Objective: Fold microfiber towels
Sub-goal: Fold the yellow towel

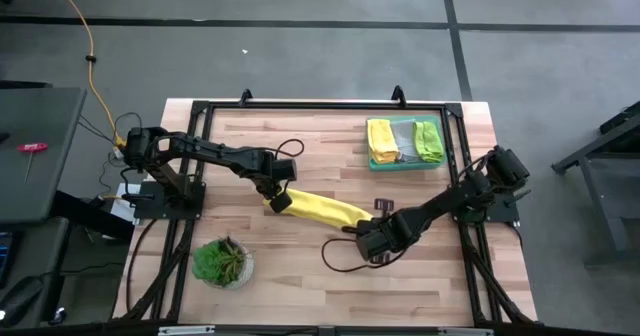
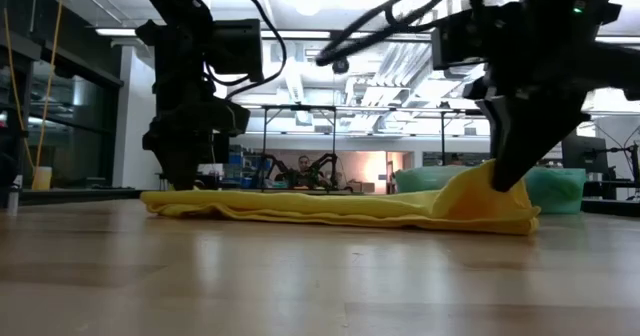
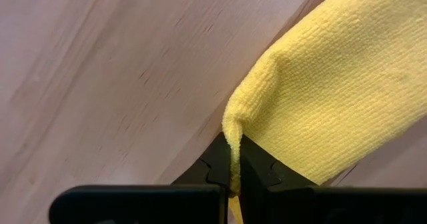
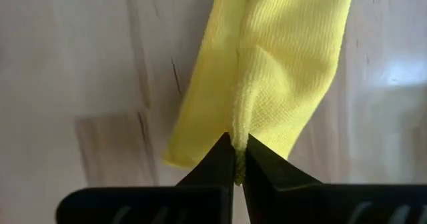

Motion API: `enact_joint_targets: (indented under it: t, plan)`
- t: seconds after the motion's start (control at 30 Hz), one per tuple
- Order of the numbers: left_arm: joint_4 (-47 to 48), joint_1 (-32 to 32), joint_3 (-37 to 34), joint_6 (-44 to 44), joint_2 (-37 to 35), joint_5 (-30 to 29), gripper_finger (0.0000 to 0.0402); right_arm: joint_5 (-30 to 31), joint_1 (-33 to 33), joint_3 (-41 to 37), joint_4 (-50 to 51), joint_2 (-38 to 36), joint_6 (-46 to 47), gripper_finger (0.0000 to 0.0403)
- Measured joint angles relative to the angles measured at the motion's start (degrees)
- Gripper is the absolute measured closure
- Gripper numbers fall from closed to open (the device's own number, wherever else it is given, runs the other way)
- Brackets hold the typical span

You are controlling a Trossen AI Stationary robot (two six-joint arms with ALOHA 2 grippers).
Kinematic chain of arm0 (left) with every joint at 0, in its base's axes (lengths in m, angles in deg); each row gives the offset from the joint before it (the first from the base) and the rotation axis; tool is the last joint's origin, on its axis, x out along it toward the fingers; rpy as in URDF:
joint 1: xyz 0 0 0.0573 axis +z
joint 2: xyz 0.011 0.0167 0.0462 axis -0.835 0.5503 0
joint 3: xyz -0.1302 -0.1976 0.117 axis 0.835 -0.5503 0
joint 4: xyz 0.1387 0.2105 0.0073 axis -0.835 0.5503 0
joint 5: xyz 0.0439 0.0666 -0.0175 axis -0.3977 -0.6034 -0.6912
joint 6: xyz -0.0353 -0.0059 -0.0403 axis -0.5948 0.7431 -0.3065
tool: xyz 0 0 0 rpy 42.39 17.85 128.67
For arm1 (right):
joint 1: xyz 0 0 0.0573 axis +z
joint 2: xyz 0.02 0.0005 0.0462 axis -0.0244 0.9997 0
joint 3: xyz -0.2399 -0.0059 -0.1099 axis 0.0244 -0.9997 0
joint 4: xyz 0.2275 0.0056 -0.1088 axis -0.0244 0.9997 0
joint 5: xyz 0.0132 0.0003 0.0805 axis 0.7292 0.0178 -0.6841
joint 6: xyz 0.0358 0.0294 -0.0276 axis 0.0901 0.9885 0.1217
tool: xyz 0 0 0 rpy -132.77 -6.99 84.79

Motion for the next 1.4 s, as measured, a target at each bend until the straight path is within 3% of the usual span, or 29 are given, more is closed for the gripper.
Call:
enact_joint_targets:
  t: [0.53, 0.77, 1.0, 1.2, 1.4]
  plan:
    - [2.86, 4.63, 0.07, 5.14, -1.25, 0.00, 0.0400, -5.96, -0.11, -4.54, -11.28, -0.07, 6.13, 0.0402]
    - [2.84, 4.46, 0.07, 5.17, -1.25, -0.02, 0.0400, -7.11, -1.11, -4.98, -17.46, -0.07, 0.82, 0.0402]
    - [2.82, 4.46, 0.07, 4.86, -1.25, 0.00, 0.0400, -13.30, -3.19, -4.98, -24.77, -0.07, -1.62, 0.0402]
    - [2.84, 4.46, 0.07, 5.80, -1.22, 0.00, 0.0400, -16.90, -3.48, -4.98, -25.42, 0.17, -1.20, 0.0402]
    - [2.80, 4.52, 0.07, 6.57, -1.20, 0.00, 0.0400, -20.30, -3.05, -4.98, -28.52, 3.55, 2.66, 0.0402]
